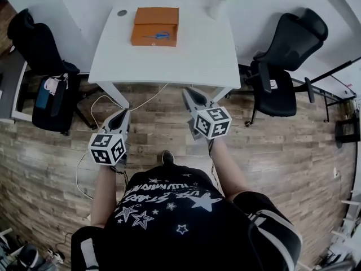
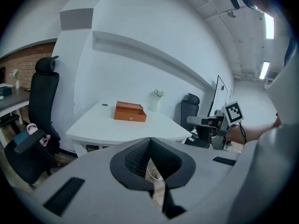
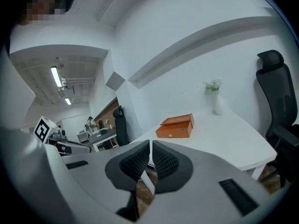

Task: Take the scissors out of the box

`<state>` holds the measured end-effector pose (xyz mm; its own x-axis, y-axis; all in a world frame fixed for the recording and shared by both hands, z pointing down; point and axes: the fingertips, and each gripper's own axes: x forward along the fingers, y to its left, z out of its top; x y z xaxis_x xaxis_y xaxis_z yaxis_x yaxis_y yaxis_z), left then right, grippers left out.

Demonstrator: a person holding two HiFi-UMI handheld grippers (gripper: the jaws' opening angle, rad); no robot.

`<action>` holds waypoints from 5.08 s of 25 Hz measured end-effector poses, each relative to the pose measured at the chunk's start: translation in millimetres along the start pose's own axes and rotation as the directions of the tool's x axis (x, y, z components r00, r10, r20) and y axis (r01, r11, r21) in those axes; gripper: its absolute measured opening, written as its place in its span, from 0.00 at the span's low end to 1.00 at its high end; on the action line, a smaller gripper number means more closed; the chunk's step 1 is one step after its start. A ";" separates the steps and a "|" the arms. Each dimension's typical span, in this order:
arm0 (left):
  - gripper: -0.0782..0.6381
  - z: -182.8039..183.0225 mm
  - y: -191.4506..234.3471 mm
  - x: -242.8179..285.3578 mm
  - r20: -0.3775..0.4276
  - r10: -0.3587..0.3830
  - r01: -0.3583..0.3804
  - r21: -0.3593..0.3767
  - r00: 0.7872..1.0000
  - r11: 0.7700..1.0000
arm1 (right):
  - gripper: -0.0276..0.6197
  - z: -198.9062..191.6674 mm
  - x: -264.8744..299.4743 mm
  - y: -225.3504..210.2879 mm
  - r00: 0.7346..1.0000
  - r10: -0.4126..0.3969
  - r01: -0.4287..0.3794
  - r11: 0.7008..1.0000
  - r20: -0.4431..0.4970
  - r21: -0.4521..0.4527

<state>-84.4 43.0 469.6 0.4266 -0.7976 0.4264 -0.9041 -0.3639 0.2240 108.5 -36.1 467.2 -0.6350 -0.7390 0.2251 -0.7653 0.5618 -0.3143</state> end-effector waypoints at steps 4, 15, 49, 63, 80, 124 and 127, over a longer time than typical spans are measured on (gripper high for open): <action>0.13 2.6 9.0 16.2 -0.005 0.016 -0.016 -0.031 1.000 0.999 | 0.12 3.1 21.7 -13.4 1.000 0.013 -0.013 1.000 -0.011 0.008; 0.13 19.7 37.0 53.6 -0.016 0.019 -0.019 -0.030 1.000 0.999 | 0.12 1.9 51.6 -32.7 0.999 0.004 -0.003 1.000 -0.043 0.017; 0.13 154.2 199.4 318.9 -0.103 -0.143 0.146 0.024 0.984 0.989 | 0.12 81.2 324.7 -169.6 0.960 -0.101 0.065 0.988 -0.261 -0.142; 0.13 193.3 255.6 383.1 -0.088 -0.165 0.166 -0.006 0.982 0.986 | 0.29 38.6 410.9 -184.0 0.708 -0.167 -0.215 0.875 -0.686 -0.435; 0.13 199.6 291.9 414.5 -0.084 -0.168 0.164 -0.045 0.982 0.985 | 0.29 1.4 444.1 -202.6 0.509 -0.277 -0.453 0.718 -0.815 -0.528; 0.13 190.5 282.5 387.5 -0.093 -0.111 0.110 -0.012 0.990 0.994 | 0.19 22.6 421.5 -178.0 0.551 -0.295 -0.525 0.605 -0.781 -0.599; 0.13 189.3 275.9 378.4 -0.082 -0.103 0.102 -0.014 0.991 0.995 | 0.19 29.2 414.1 -173.3 0.587 -0.297 -0.497 0.603 -0.753 -0.625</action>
<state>-176.8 -450.3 526.8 0.5178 -0.7137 0.4717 -0.8555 -0.4366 0.2784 -18.7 -450.4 588.0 -0.2252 -0.3206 0.9201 -0.2120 0.9378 0.2749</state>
